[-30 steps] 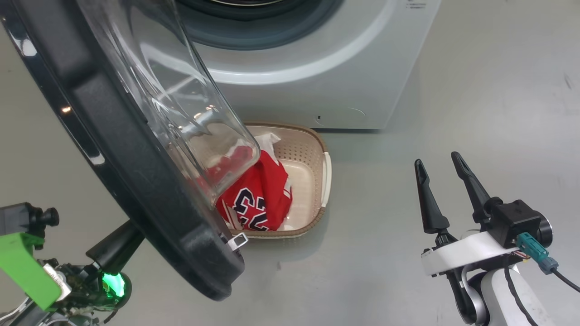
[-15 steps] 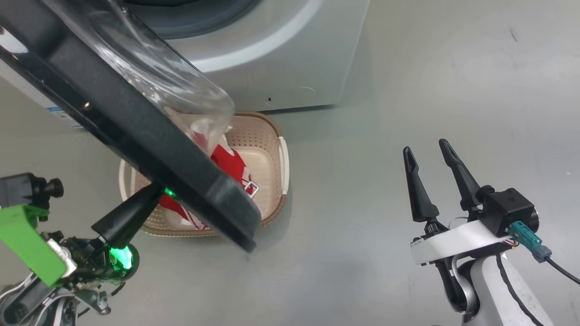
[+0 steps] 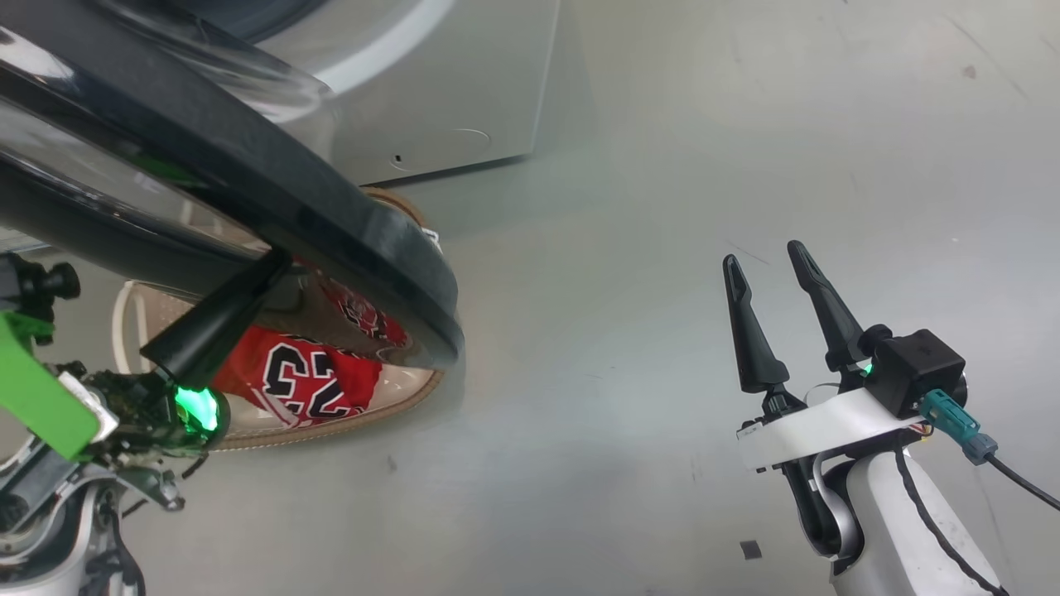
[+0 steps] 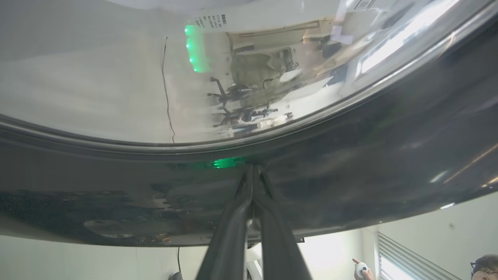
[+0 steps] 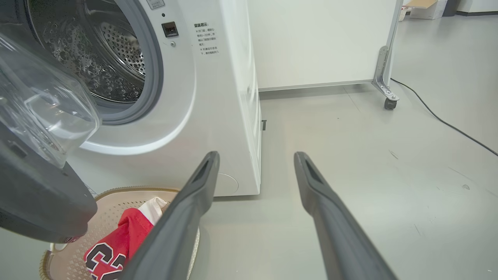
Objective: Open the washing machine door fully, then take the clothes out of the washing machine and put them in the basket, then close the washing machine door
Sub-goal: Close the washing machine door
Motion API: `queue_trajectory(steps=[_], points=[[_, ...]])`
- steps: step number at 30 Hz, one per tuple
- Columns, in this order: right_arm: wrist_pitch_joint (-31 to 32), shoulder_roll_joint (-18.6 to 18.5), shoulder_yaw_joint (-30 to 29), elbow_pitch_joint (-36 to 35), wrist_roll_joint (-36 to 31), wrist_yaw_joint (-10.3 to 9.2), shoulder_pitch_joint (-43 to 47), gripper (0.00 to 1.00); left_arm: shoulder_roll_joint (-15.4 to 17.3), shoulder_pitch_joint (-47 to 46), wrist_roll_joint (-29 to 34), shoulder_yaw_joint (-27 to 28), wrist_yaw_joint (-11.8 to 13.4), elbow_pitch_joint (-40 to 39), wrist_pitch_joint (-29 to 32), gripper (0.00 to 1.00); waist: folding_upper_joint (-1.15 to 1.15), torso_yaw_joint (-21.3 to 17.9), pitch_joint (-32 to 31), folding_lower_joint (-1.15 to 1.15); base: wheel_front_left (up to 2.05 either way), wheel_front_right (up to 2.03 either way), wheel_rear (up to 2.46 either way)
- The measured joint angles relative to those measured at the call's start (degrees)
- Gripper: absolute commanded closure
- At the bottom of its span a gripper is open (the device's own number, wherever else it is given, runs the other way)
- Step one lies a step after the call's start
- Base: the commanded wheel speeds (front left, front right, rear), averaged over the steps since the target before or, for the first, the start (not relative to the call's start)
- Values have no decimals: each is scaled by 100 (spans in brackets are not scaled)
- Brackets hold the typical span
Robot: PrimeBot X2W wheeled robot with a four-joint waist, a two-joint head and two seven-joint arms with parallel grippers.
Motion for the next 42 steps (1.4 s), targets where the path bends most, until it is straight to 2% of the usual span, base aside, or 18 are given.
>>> queue_trajectory(steps=[15, 27, 42], points=[[-52, 48, 37, 202, 245, 51, -250, 0, 66, -1077, 79, 99, 386, 304, -248, 100, 0, -589, 418, 0, 0, 0, 0], [-68, 90, 22, 247, 350, 52, -402, 0, 123, -1815, 133, 259, 645, 665, -514, 100, 0, -917, 673, 0, 0, 0, 0], [-69, 105, -45, 213, 563, 97, -509, 0, 127, -2724, 469, 297, 756, 1354, -878, 100, 0, -1064, 767, 0, 0, 0, 0]])
